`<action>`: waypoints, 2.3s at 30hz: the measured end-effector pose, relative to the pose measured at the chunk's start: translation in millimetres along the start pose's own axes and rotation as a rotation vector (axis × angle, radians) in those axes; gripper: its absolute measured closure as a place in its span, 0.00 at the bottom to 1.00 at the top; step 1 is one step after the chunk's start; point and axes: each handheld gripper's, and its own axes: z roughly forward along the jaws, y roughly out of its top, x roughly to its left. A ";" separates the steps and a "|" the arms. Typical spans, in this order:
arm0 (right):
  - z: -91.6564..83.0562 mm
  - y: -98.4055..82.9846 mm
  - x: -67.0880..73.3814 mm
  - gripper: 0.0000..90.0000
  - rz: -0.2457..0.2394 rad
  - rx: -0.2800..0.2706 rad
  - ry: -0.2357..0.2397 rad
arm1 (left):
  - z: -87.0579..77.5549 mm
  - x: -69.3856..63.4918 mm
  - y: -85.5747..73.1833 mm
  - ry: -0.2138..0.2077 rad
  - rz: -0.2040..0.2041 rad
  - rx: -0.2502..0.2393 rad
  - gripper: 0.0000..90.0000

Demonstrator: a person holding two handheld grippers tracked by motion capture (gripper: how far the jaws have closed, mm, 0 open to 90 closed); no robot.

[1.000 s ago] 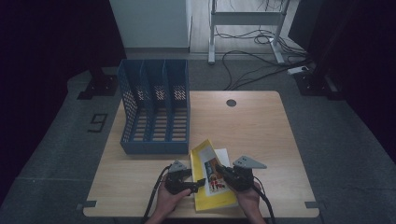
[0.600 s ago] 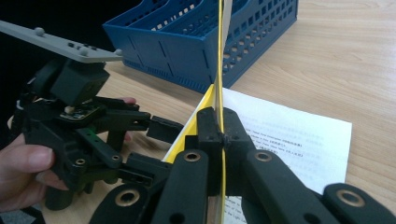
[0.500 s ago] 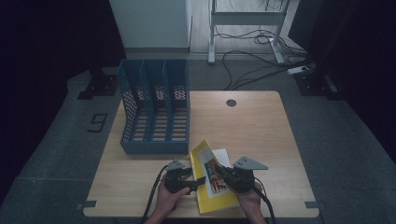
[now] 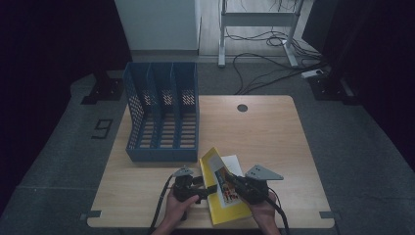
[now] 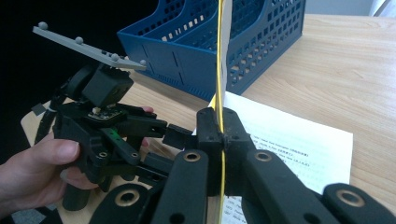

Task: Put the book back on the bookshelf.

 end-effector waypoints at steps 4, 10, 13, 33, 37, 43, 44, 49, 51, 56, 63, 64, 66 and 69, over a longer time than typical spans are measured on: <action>-0.4 0.0 0.4 0.98 0.001 -0.002 0.006 | 0.9 -1.0 0.1 -0.003 -0.007 -0.002 0.18; 4.7 -4.0 -6.1 0.98 0.015 0.033 0.010 | 5.9 1.1 -1.0 0.029 -0.025 0.049 0.21; 6.3 -7.6 -14.5 0.98 0.049 0.054 -0.002 | 6.9 0.4 -1.8 0.040 -0.025 0.045 0.22; 27.2 -32.2 -47.9 0.67 0.024 0.256 -0.154 | 11.2 -9.9 -3.7 0.163 0.077 0.053 0.30; 34.6 -38.9 -52.4 0.52 0.018 0.284 -0.186 | 11.2 -10.0 -4.0 0.167 0.076 0.050 0.31; 36.2 -42.2 -51.3 0.47 0.011 0.271 -0.194 | 11.4 -10.6 -5.2 0.172 0.076 0.041 0.31; 37.1 -42.4 -49.1 0.46 0.000 0.275 -0.201 | 11.3 -10.6 -5.3 0.173 0.077 0.041 0.32; 39.3 -42.3 -44.4 0.38 -0.011 0.287 -0.217 | 11.3 -10.5 -5.2 0.172 0.078 0.042 0.32; 39.3 -41.3 -44.8 0.34 -0.004 0.296 -0.224 | 11.3 -10.5 -5.2 0.172 0.078 0.042 0.32; 41.0 -42.3 -49.2 0.24 0.030 0.333 -0.263 | 11.3 -10.4 -5.1 0.172 0.077 0.042 0.32; 40.0 -44.1 -52.1 0.29 0.079 0.327 -0.224 | 10.4 -9.1 -5.2 0.161 0.071 0.041 0.32; 40.0 -44.7 -52.2 0.30 0.090 0.320 -0.227 | 10.0 -8.5 -5.2 0.157 0.068 0.041 0.32; 40.5 -45.2 -50.2 0.32 0.092 0.315 -0.233 | 9.2 -7.4 -5.3 0.149 0.060 0.038 0.32; 41.5 -44.6 -44.4 0.36 0.077 0.321 -0.215 | 8.3 -5.4 -5.2 0.134 0.053 0.034 0.32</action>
